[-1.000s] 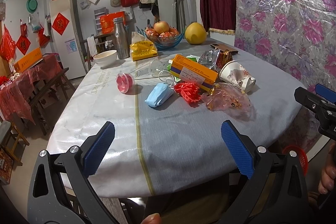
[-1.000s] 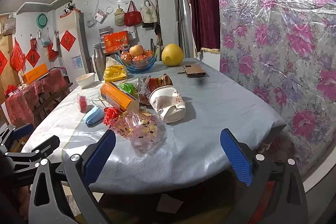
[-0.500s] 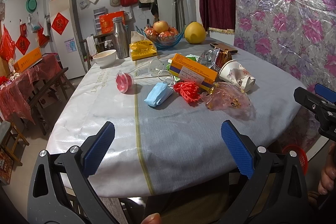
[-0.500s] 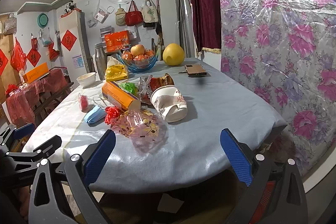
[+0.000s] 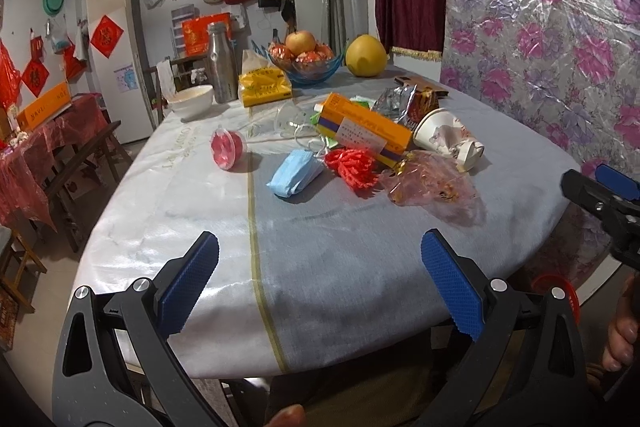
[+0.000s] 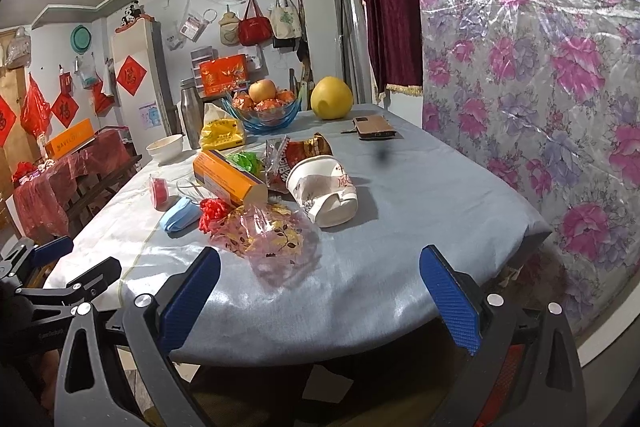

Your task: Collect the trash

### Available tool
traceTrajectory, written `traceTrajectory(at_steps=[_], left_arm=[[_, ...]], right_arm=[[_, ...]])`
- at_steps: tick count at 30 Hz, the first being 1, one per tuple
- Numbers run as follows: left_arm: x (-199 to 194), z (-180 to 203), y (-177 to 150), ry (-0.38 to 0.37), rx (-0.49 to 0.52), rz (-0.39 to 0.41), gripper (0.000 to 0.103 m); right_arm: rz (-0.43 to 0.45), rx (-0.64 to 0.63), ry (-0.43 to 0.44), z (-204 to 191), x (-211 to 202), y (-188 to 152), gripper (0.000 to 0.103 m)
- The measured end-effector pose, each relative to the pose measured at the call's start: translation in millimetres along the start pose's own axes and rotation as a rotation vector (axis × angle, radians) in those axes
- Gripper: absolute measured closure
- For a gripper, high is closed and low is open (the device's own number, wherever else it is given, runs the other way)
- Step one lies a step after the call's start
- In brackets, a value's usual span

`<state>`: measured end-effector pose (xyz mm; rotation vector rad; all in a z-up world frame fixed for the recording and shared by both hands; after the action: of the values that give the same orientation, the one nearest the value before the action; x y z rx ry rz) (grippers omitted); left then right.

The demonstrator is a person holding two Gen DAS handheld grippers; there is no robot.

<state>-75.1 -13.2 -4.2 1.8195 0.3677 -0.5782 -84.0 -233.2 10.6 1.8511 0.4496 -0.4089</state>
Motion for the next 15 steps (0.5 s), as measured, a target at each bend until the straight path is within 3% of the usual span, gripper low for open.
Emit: traceTrajectory(at_steps=[11,15], left_arm=[[57.5,-50.8,-28.2,0.043,-0.115,-0.155,0.006],[72.9,-68.6,-36.6,0.057,-0.155,-0.196,0.006]], right_arm=[[-0.114,-0.006,0.011,11.2,49.8,-14.1,0.006],[-0.191,0.0,0.09,-1.0,78.6,-17.0,0.006]])
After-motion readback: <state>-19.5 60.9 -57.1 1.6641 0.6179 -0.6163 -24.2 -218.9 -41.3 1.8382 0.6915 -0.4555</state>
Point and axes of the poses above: each gripper's, at about its wrist camera, not at the fingertips, and x roughly the way its jaws point, z to its right, y to its top, the point moved 5 cm from there along x, roughly the way its jaws point, and after that the axes turned 13 degrees about x, right-handed, at the moved point
